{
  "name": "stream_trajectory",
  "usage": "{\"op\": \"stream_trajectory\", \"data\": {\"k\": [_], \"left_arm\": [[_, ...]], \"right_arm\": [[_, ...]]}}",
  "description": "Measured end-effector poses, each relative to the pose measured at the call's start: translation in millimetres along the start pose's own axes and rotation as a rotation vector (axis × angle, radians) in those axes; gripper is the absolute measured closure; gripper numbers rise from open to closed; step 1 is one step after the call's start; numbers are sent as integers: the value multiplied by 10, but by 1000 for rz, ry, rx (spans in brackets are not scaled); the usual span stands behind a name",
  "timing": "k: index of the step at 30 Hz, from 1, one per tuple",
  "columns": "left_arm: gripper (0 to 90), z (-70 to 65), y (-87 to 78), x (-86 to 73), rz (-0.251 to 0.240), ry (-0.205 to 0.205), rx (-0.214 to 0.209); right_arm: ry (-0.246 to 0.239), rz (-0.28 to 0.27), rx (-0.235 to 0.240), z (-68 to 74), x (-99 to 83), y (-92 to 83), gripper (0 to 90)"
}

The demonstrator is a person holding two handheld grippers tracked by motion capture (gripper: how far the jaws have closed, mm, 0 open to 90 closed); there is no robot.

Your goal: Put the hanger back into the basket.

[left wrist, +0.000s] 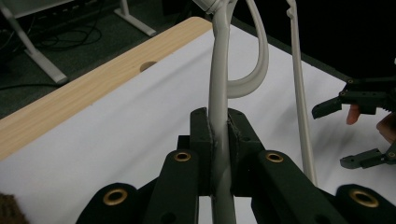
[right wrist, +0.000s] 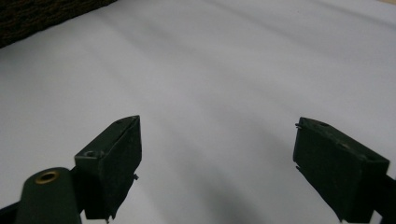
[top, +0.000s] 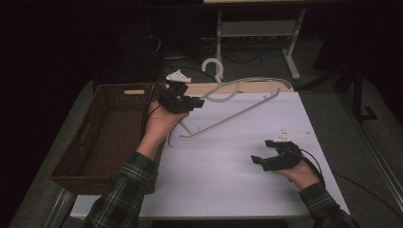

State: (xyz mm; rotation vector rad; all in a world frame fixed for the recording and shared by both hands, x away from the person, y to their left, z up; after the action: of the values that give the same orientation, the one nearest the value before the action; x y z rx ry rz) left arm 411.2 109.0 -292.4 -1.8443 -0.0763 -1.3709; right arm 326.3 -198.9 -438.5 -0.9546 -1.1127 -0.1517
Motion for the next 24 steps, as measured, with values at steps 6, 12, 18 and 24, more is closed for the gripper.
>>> {"op": "stream_trajectory", "data": {"k": [6,12,18,24], "left_arm": [[831,165,-281,-8,-6,-14,45],[831,378,-542,-93,-12,-24,93],[831,571,-791,-223,-9,-37,138],[831,758,-1056,-380,-12,-64,189]], "right_arm": [[-11,9,-6,10,-5,15,142],[-3,9,-13,2,-4,11,141],[0,5,-15,-8,-2,9,140],[1,-2,-22,-21,-1,8,140]]}}
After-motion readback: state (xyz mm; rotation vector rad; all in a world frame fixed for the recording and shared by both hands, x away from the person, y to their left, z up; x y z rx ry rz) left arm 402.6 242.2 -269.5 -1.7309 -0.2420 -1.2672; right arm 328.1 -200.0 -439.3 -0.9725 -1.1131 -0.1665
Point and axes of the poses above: each handheld gripper's, and its own axes: y roughly forward along the jaws, x roughly out of its top, z roughly to its left, the point moved 3 cm from there along y, roughly forward along the jaws, and after that the axes turned 2 degrees about -z, right-handed, at the moved point
